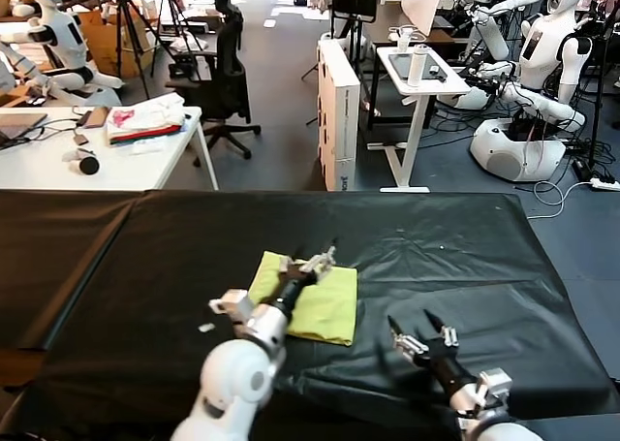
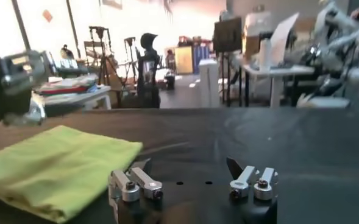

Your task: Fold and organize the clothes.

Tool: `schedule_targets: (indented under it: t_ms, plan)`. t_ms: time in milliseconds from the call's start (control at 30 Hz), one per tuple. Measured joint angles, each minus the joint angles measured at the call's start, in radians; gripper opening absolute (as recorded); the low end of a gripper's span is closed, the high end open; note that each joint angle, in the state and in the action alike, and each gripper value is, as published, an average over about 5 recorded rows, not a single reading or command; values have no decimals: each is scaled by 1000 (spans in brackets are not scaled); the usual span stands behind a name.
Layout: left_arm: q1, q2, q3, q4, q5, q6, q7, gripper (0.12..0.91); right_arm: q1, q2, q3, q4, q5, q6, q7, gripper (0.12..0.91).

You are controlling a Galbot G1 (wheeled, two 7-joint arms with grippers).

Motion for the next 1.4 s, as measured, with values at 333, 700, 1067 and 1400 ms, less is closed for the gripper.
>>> schedule_targets:
  t_ms: [333, 700, 1067, 1400]
  plan:
    - [48, 203, -84, 32, 165, -165, 96, 907, 147, 10, -128, -41, 58, -85, 18, 907]
    - [119, 238, -154, 32, 177, -197, 96, 907, 230, 31, -164, -96, 122, -103, 22, 731]
    - [171, 260, -241, 50, 151, -228, 96, 907, 227, 37, -130, -118, 129, -104, 36, 196]
    - [186, 256, -282, 84, 145, -245, 97, 907, 189, 17, -45, -110, 59, -160, 99, 138]
